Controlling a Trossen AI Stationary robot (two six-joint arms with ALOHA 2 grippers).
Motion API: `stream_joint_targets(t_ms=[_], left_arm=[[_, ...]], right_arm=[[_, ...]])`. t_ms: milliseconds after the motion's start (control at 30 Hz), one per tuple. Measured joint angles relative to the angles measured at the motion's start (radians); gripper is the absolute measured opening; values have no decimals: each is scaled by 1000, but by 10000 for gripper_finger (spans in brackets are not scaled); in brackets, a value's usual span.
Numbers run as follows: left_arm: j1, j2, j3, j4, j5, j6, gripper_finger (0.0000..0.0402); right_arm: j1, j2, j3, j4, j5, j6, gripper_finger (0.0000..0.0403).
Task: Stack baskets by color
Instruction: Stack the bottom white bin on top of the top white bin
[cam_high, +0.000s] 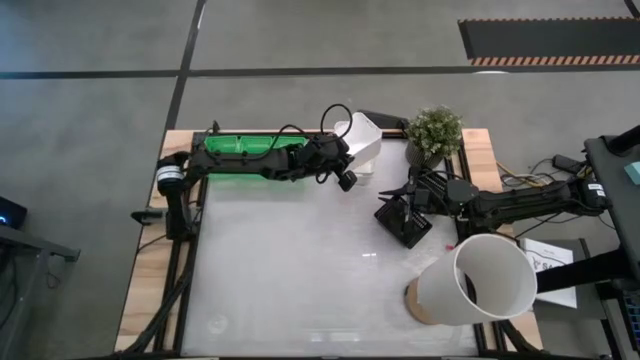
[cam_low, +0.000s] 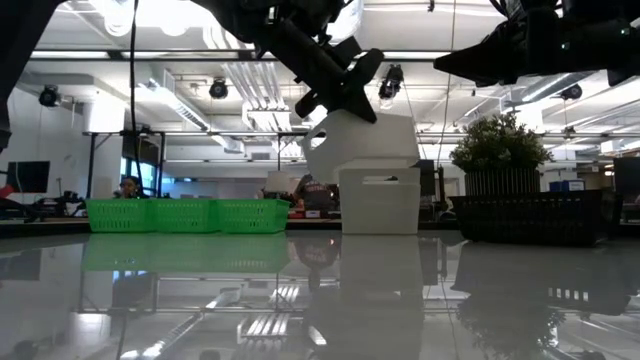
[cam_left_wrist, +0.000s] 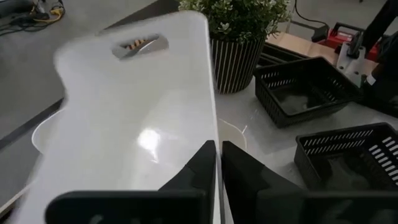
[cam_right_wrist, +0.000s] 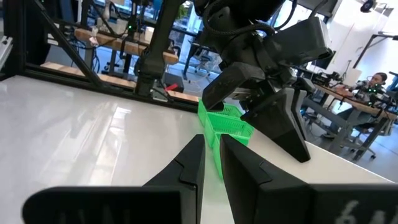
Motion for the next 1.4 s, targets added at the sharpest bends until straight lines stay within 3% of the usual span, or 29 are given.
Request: stream_joint_targets(t_ms=[433,833,967,1033,1100,1167,1400], left_arm=[[1,-2,2,8,1,-4,113],[-74,-168,-1,-30,67,130,121],[-122,-254,0,-259,63,183,121],[-142,-288,0,-452,-14,182,121],[-150,-311,-2,-599,-180,127,121],[-134,-320,-3,-639,-284,70,121],[-141,-341,-44,-624,-282,79,121]], right_arm=[[0,0,0,-1,1,18,43],[0,20,19,-11,73,160,43],[0,53,81,-105,93,206,43],[0,81,130,-192,93,221,43],[0,113,181,-268,93,228,43],[0,153,229,-303,93,227,43],[0,299,356,-321,94,213,43]])
